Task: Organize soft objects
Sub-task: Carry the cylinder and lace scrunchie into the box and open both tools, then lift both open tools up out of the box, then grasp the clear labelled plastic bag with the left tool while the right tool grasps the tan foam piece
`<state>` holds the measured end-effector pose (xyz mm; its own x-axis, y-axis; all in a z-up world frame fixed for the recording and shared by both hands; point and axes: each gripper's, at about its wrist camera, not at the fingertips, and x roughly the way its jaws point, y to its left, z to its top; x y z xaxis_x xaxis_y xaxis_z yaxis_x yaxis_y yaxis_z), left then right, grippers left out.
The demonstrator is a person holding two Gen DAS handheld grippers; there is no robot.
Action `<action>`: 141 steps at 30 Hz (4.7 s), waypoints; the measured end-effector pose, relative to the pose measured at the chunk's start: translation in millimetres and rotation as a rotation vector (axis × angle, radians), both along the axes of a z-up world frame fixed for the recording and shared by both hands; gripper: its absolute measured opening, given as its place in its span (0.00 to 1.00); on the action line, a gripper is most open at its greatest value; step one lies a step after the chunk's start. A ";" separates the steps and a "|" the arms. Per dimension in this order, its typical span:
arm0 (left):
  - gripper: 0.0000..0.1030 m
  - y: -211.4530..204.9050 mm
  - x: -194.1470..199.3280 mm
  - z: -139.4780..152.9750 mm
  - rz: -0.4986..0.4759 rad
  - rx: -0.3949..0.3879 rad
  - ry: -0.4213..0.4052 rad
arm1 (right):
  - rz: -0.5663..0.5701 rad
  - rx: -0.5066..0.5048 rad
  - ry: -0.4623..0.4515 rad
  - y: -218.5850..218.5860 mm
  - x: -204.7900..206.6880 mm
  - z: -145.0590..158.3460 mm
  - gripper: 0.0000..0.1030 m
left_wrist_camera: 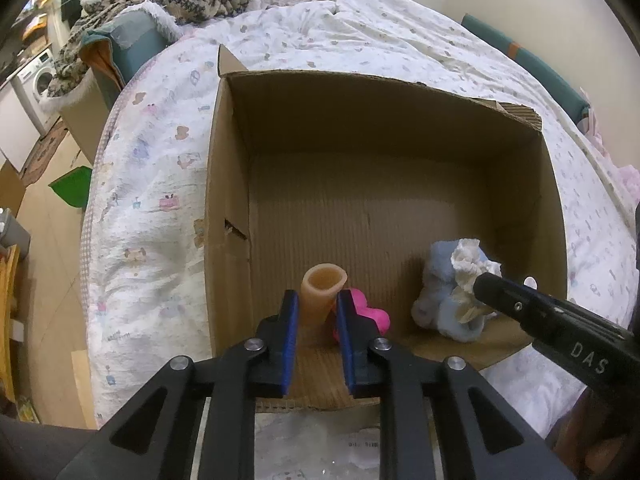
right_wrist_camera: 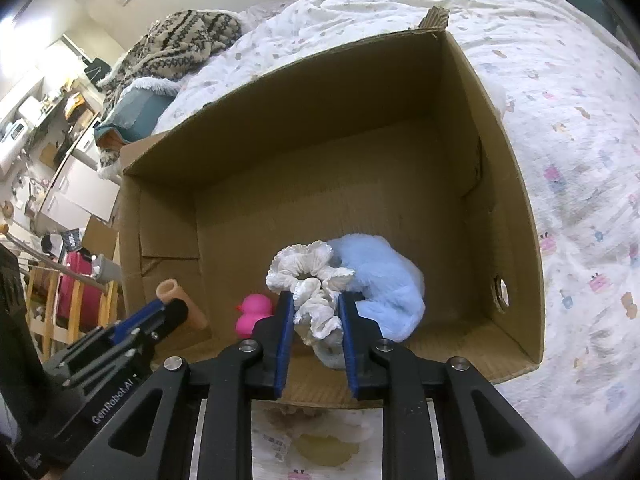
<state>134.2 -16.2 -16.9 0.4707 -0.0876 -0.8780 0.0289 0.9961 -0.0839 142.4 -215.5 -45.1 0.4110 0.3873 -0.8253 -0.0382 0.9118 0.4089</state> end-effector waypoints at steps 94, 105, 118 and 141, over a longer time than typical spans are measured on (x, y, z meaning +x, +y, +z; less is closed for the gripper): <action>0.33 -44.5 -82.7 -85.0 -0.061 -0.079 0.257 | -0.136 0.052 0.118 -52.8 -87.7 -29.0 0.74; 0.21 -20.5 -96.1 -68.5 -0.005 -0.097 0.265 | 0.030 -0.011 0.172 -15.1 -87.7 -44.3 0.74; 0.21 20.5 -103.1 -39.3 0.104 -0.103 0.191 | 0.167 -0.151 0.179 33.5 -83.8 -65.1 0.46; 0.21 17.5 -109.9 -23.3 0.098 -0.043 0.097 | 0.178 0.061 0.035 4.3 -109.3 -7.1 0.10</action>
